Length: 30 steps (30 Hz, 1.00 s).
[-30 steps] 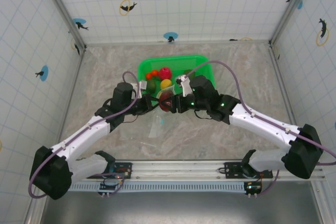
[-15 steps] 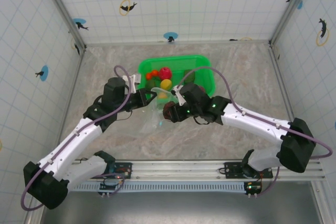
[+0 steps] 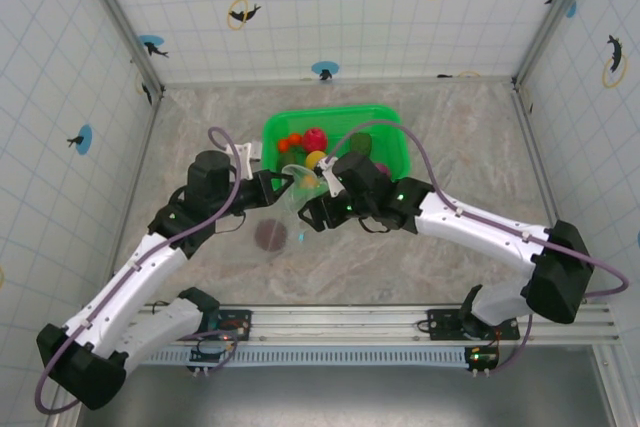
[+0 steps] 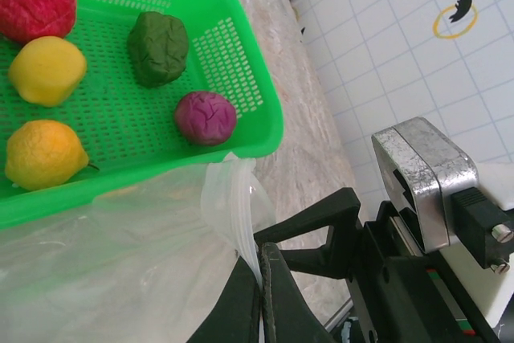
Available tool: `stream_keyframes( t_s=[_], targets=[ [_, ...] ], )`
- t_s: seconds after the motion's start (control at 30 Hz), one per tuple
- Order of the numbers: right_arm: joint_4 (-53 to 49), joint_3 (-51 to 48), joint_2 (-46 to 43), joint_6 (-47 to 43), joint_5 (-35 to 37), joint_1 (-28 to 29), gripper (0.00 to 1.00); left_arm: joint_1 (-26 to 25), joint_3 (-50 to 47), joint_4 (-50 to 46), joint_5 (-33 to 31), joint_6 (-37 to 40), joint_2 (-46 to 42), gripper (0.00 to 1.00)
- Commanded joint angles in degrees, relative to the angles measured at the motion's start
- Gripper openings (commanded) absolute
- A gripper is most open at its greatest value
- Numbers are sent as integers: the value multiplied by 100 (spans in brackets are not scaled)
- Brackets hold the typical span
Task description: Place the food in the zip-top bag and seal the zipper
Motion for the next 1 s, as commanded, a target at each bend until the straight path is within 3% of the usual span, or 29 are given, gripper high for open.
stream_keyframes(
  t_s=[0.0, 0.27, 0.5, 0.67, 0.97],
  targets=[
    [190, 270, 15, 0, -148, -16, 84, -14, 44, -95, -203, 236, -141, 0],
    [539, 277, -284, 11, -376, -278, 85, -15, 4, -319, -508, 351, -140, 0],
    [571, 307, -292, -79, 276, -898, 90, -15, -180, -530, -876, 397, -423, 0],
    [1059, -18, -215, -45, 315, -1301, 94, -15, 182, -1079, -1613, 415, -331, 0],
    [832, 99, 104, -33, 665, -1406, 92, -15, 109, -900, -1646, 210, -302, 0]
  ],
)
